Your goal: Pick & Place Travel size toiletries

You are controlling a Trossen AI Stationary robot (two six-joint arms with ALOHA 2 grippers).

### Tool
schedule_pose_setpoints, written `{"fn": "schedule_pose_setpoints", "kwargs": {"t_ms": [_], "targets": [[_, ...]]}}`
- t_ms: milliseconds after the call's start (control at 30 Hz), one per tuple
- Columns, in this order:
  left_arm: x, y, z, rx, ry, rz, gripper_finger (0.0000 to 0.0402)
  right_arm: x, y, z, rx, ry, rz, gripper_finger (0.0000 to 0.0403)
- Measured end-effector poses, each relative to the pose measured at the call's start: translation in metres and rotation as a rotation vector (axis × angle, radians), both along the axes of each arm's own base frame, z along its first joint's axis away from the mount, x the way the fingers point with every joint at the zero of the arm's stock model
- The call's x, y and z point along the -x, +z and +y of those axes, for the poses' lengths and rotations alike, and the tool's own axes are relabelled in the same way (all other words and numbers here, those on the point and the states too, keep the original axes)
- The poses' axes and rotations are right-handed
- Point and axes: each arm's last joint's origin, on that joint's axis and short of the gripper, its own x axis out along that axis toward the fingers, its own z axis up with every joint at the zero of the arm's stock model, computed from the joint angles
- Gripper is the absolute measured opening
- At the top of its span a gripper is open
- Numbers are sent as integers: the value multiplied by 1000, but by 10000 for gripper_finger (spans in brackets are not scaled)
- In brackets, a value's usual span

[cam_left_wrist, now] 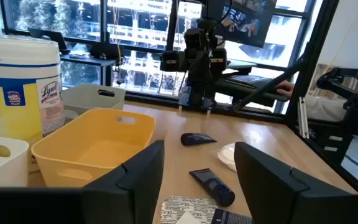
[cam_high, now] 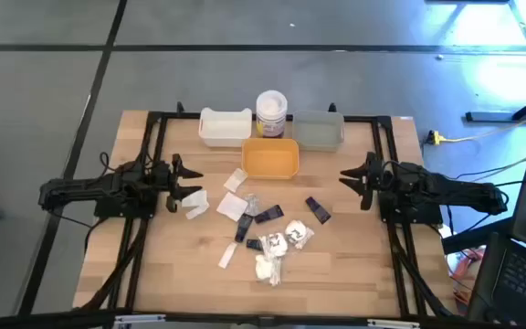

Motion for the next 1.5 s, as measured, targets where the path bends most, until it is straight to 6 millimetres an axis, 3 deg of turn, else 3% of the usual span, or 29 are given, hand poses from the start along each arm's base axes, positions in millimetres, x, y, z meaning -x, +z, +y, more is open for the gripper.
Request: {"fn": "schedule_pose_setpoints", "kwargs": {"t_ms": [633,1000,1100,1333,1500], "targets": [[0,0,0,0,0,0,194,0,0,0,-1,3,0,103],[1,1,-1,39,-24,64,194,0,2,0,48,10,-10,119],[1,1,-1,39,-19,63,194,-1,10,0,73,9,-88,126],[1,1,-1,41,-18,63,194,2,47,0,71,-1,-477,139],[1,1,-1,41,-12,63,194,4,54,0,106,-17,-552,142]]}}
